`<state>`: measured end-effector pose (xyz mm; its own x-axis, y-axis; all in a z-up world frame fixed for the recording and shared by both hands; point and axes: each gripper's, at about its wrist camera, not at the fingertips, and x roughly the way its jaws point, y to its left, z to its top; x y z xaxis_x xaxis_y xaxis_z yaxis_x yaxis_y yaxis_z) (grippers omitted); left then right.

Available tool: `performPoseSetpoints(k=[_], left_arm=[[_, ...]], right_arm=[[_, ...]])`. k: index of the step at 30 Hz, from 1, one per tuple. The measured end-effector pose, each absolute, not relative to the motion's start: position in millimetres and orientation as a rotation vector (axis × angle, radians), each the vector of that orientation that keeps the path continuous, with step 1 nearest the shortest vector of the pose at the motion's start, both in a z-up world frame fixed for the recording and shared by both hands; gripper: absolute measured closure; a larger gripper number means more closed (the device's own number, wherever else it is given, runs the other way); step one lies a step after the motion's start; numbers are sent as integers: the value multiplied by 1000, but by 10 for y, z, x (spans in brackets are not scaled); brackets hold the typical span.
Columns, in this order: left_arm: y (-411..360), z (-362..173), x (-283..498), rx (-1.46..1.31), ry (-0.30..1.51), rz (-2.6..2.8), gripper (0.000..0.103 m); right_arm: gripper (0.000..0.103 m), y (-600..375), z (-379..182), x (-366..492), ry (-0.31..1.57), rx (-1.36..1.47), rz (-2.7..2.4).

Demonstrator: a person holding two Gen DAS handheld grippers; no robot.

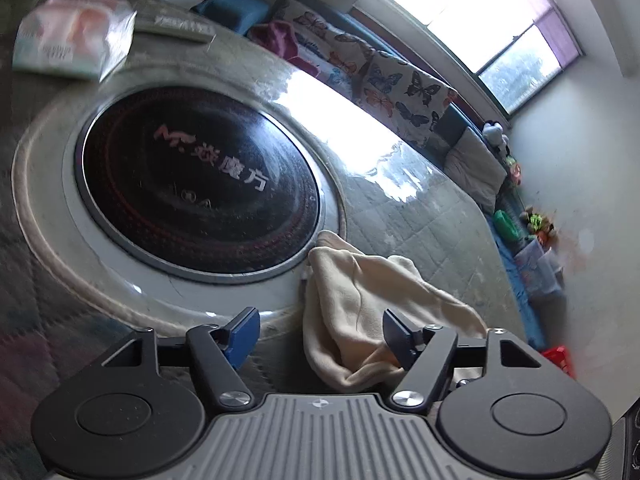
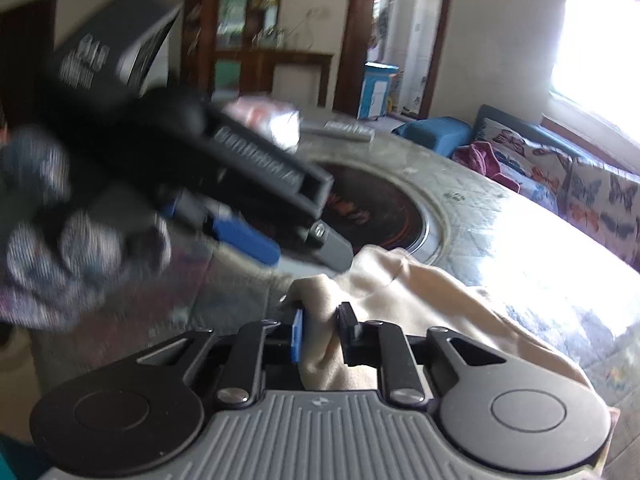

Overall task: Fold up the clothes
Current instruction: 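Close both grippers on the folded shirt's edge, then lift the shirt with both grippers and carry it away from the cooktop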

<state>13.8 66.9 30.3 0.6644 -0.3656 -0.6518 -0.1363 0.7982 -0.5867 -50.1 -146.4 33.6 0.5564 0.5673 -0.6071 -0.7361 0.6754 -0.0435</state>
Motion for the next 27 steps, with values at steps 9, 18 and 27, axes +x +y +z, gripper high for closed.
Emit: performPoseSetpoints(k=[9, 18, 27], left_arm=[[641, 57, 266, -981, 921, -164, 28], [651, -146, 372, -1036, 940, -194, 85], [642, -104, 373, -934, 935, -194, 86]], right_arm=[[92, -1694, 472, -457, 586, -203, 805], [86, -1863, 465, -512, 603, -160, 852], [74, -2558, 352, -327, 638, -69, 582]])
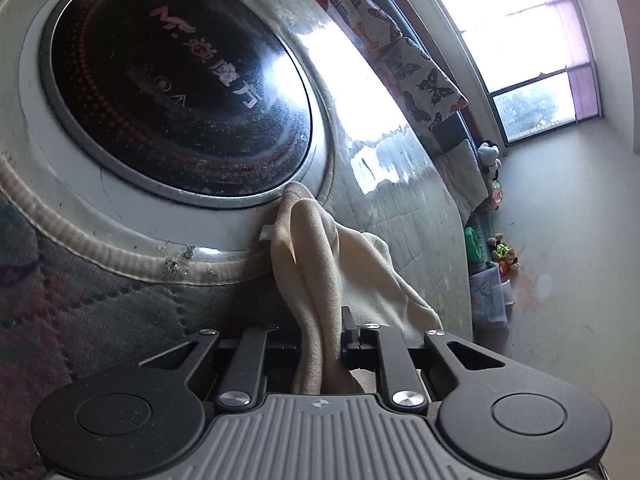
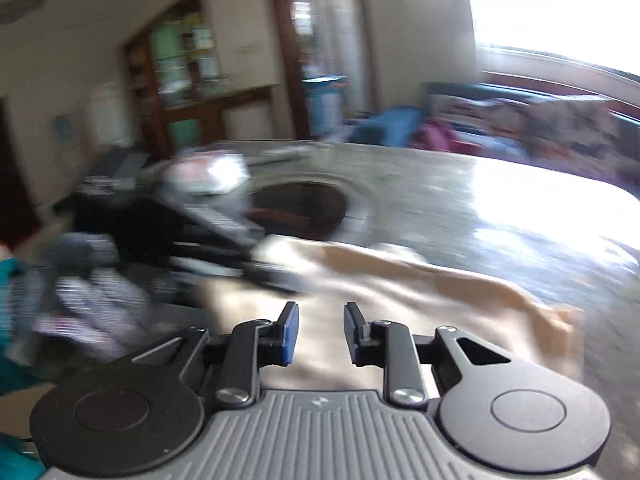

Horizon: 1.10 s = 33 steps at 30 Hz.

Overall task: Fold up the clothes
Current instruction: 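Lift the shirt with both grippers and carry it away from the cooktop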

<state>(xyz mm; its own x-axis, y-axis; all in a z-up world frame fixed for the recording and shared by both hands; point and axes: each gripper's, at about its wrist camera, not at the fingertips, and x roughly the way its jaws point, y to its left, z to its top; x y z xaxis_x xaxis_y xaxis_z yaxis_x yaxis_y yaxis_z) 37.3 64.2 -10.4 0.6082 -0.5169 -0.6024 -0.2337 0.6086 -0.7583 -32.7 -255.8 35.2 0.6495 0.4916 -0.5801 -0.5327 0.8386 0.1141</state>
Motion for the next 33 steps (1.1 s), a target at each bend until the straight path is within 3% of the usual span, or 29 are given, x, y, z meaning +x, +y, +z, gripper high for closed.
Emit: performPoseSetpoints(k=[4, 7, 13, 14, 16, 24, 33], left_arm=[[606, -55, 384, -892, 931, -193, 86], [569, -22, 386, -857, 928, -189, 86], [515, 16, 370, -807, 925, -185, 86], [507, 19, 366, -797, 923, -185, 86], [485, 45, 377, -773, 920, -181, 86], [200, 382, 422, -632, 855, -265, 86], [-644, 641, 705, -545, 825, -453, 87]], right_arm=[[72, -3031, 243, -89, 661, -27, 380], [60, -3331, 151, 81, 683, 37, 293], [60, -3650, -74, 270, 735, 153, 294], [61, -3636, -86, 276, 729, 150, 297], [88, -3641, -59, 243, 723, 165, 316], [93, -3703, 255, -83, 596, 179, 311], [93, -4300, 653, -309, 494, 103, 136]])
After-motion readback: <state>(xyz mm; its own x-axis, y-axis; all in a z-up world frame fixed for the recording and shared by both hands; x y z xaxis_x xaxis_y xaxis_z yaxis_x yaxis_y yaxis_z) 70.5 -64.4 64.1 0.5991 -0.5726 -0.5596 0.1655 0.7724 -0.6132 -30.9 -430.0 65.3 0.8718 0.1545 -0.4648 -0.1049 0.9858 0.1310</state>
